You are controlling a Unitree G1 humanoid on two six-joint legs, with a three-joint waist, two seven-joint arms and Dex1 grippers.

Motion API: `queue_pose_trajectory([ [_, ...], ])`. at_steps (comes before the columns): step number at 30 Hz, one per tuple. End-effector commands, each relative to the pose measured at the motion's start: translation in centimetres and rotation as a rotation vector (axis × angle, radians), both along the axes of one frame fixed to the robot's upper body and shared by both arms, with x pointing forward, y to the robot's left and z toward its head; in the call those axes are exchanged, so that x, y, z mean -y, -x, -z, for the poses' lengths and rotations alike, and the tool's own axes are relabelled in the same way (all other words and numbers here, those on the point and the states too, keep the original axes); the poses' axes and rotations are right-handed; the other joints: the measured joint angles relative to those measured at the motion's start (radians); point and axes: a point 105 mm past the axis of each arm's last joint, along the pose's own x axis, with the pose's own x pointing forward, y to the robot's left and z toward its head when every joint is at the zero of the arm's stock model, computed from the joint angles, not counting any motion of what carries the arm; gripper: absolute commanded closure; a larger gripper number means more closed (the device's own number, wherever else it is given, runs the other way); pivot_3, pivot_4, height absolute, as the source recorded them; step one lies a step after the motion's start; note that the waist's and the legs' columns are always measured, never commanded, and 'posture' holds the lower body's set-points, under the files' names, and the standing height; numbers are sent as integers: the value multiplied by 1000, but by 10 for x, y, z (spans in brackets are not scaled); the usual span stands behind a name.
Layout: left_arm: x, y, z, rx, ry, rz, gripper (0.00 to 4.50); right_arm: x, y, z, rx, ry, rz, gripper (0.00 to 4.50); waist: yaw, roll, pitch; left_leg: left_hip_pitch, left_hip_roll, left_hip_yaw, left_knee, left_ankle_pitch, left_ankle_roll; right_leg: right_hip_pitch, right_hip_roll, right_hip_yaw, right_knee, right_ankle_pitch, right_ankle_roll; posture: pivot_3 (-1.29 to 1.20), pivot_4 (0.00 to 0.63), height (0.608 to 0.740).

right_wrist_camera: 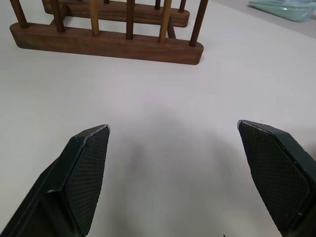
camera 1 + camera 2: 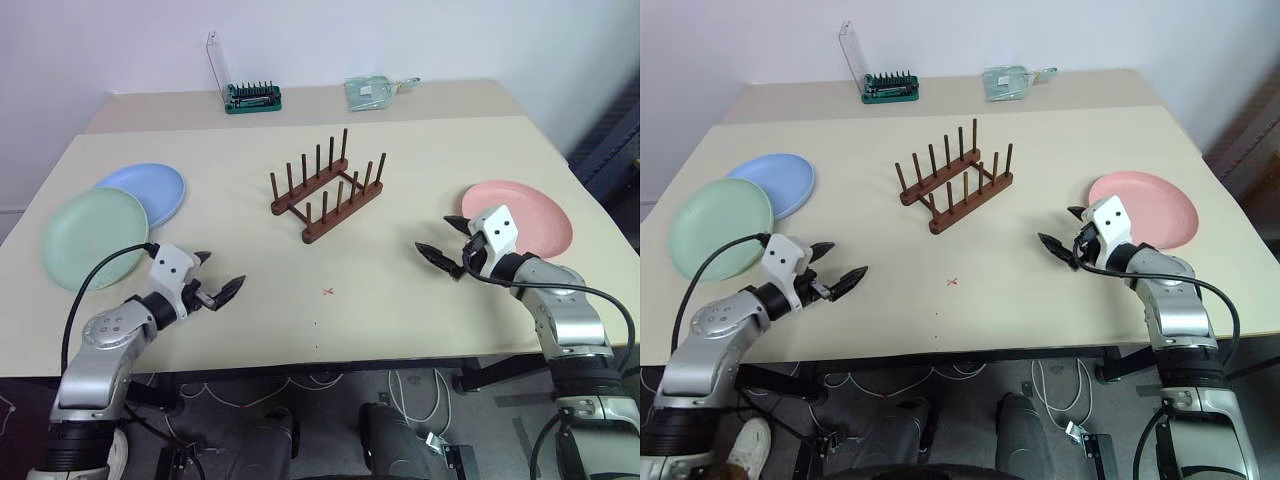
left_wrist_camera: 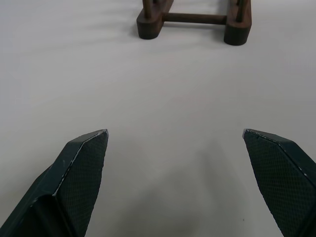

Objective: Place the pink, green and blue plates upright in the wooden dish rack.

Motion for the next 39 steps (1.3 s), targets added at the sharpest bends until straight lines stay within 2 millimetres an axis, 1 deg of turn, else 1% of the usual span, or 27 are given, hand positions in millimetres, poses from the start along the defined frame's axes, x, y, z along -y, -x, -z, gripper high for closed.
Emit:
queue_pose_trajectory([
  [1,4,0,-12,48,-3,10,0,-5,-3,-13,56,-3,-11,243,0,0,0,0,0,0,0,0,0,0,0,0,0,0,0,0,150,740],
  [7,8,2,-16,57,0,22,0,-12,-3,-14,65,-12,-22,243,0,0,0,0,0,0,0,0,0,0,0,0,0,0,0,0,150,740],
  [10,16,1,-11,44,-15,49,0,-20,0,-14,66,-15,-46,243,0,0,0,0,0,0,0,0,0,0,0,0,0,0,0,0,150,740],
  [13,18,-1,-10,43,-19,55,0,-29,5,-14,68,-27,-61,243,0,0,0,0,0,0,0,0,0,0,0,0,0,0,0,0,150,740],
  [15,22,-5,-10,51,-14,58,0,-38,9,-12,64,-41,-78,243,1,0,0,0,0,0,0,0,0,0,0,0,0,0,0,0,150,740],
  [19,39,-18,-8,76,8,58,0,-63,17,-6,62,-64,-120,243,3,0,0,0,0,0,0,0,0,0,0,0,0,0,0,0,150,740],
  [21,43,-21,-6,72,22,57,0,-69,18,-6,61,-73,-129,243,1,0,0,0,0,0,0,0,0,0,0,0,0,0,0,0,150,740],
  [22,46,-24,-1,65,13,60,0,-72,18,-5,57,-84,-126,243,1,0,0,0,0,0,0,0,0,0,0,0,0,0,0,0,150,740],
  [23,55,-28,1,56,23,82,0,-78,19,-9,64,-101,-130,243,1,0,0,0,0,0,0,0,0,0,0,0,0,0,0,0,150,740],
  [24,59,-30,2,50,30,98,0,-85,21,-11,70,-113,-135,243,2,0,0,0,0,0,0,0,0,0,0,0,0,0,0,0,150,740],
  [25,70,-34,6,39,22,147,0,-84,21,-14,83,-117,-121,243,2,0,0,0,0,-1,0,0,0,0,0,0,1,0,0,0,150,740],
  [26,75,-35,8,32,15,180,0,-84,21,-16,92,-118,-111,243,3,0,0,0,0,-1,0,0,0,0,0,0,1,0,0,0,150,740],
  [28,89,-40,17,13,-39,242,0,-78,22,-14,90,-110,-86,243,4,0,0,0,0,-1,1,0,0,0,0,0,0,0,0,0,150,740],
  [30,97,-52,25,-5,-86,258,0,-79,24,-11,83,-110,-80,243,8,-1,-1,0,-1,-1,1,0,0,1,0,0,0,0,0,0,150,740],
  [32,108,-62,22,-10,-53,275,0,-82,24,-9,83,-110,-80,243,7,0,-1,0,-1,-1,1,0,0,2,0,-1,0,0,0,0,150,740],
  [35,125,-76,20,-1,-68,285,0,-84,22,-13,102,-120,-68,243,4,0,-1,0,-1,-1,2,0,0,2,0,-1,0,0,0,0,150,740],
  [37,130,-85,19,10,-84,271,0,-85,22,-15,111,-132,-56,243,4,0,-1,0,-1,-2,2,0,0,2,0,-1,0,0,0,0,150,740],
  [39,135,-88,17,8,-61,274,0,-85,23,-14,112,-134,-47,243,3,-1,-1,0,-1,-2,2,0,0,2,0,-1,0,0,1,0,150,740],
])
